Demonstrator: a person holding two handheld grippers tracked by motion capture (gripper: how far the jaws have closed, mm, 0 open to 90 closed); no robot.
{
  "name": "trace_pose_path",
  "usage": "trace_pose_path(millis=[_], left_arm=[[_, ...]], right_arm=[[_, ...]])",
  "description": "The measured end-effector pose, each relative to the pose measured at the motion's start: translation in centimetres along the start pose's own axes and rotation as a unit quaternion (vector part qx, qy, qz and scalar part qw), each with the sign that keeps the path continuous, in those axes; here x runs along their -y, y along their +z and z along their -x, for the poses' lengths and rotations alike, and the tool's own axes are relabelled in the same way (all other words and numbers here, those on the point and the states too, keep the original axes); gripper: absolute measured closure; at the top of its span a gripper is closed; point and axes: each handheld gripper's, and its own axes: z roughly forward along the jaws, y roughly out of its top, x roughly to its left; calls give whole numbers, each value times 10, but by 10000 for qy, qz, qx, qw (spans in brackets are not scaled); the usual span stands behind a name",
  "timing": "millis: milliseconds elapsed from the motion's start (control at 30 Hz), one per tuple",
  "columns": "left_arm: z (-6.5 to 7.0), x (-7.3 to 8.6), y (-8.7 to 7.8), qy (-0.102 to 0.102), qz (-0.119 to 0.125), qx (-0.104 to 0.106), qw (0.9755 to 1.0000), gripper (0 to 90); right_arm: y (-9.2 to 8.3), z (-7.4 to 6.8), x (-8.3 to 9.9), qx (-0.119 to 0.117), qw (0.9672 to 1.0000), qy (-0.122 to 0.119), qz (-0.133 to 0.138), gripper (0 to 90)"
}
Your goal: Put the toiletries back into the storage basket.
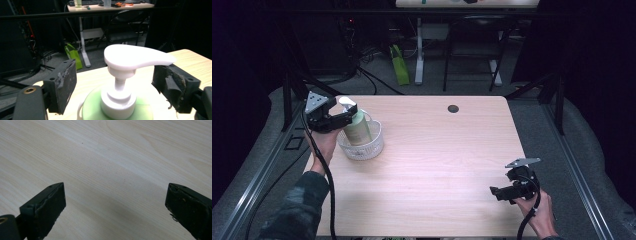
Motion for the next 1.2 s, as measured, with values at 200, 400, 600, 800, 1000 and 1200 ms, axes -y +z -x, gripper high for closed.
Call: trace_pose_path(millis=[200,400,600,800,1000,1200], left_arm=[[5,0,-10,94,43,116,9999,104],[13,-8,-24,181,45,294,9994,63],[17,-7,-34,149,-188,384,9990,39],[20,-3,-42,196,-431,467,9978,15],[24,8,-51,183,-781,500,9955,1],[31,21,-61,274,-1115,600,9916,0]], right_arm=[[-1,0,0,10,10000,0,16,27],[-1,-1,0,16,10000,-5,12,27],[-1,-1,0,3,10000,-3,18,27],[-2,-1,0,1,10000,-2,23,27],[-3,-1,0,7,10000,-15,39,26],[-4,-2,0,14,10000,-16,62,26]])
